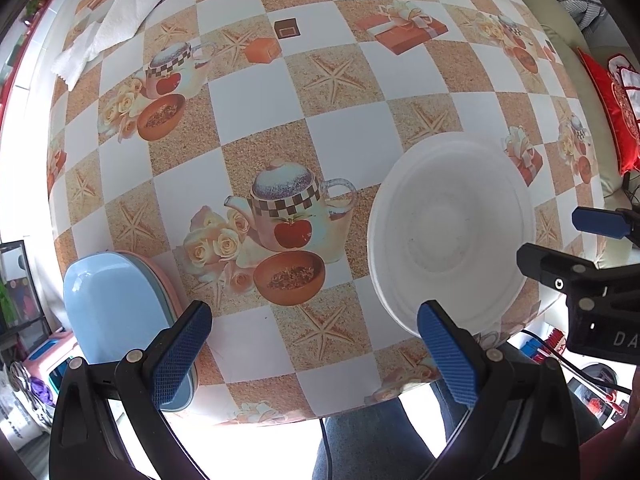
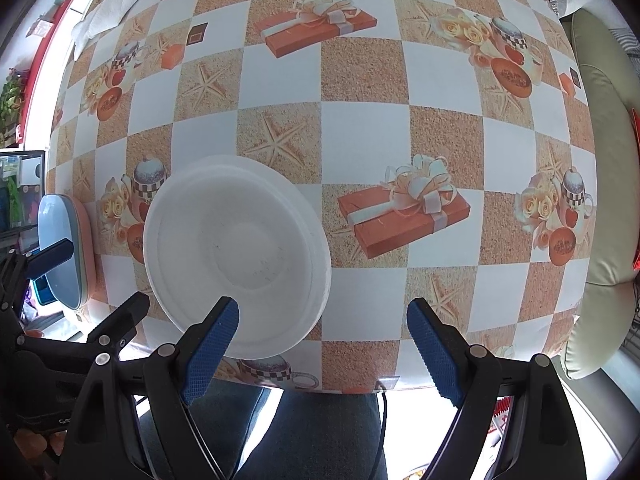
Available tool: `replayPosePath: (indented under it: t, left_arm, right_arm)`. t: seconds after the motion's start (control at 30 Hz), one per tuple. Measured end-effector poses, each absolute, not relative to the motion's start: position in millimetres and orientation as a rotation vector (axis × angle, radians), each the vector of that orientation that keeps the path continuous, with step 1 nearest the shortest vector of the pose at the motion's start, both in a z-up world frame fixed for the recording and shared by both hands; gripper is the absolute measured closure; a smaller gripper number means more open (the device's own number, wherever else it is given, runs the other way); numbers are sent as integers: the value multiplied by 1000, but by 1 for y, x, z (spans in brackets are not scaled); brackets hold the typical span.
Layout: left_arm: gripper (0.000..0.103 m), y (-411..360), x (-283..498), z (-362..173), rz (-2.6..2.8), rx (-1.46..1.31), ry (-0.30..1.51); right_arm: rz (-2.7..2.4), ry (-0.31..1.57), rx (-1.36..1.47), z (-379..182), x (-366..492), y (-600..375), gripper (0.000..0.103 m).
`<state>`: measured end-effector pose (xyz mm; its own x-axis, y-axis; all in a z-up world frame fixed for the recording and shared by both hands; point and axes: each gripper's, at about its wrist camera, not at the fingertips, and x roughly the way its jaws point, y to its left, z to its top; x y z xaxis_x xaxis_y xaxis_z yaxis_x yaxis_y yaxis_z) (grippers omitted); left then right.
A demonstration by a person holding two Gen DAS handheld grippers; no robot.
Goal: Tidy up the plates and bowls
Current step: 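Position both open tools around the rim of the white plate stack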
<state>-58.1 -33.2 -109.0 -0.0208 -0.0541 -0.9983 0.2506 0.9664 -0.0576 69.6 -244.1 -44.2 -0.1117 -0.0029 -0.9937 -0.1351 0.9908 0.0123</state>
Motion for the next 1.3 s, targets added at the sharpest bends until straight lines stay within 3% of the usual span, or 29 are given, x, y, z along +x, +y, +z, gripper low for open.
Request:
replayPosePath:
  t: [1.3]
  left_arm:
    - [0,-51,-42,-140,-217,132,1616]
  right_arm:
    - [61,1730,-112,-72,71,-254,16]
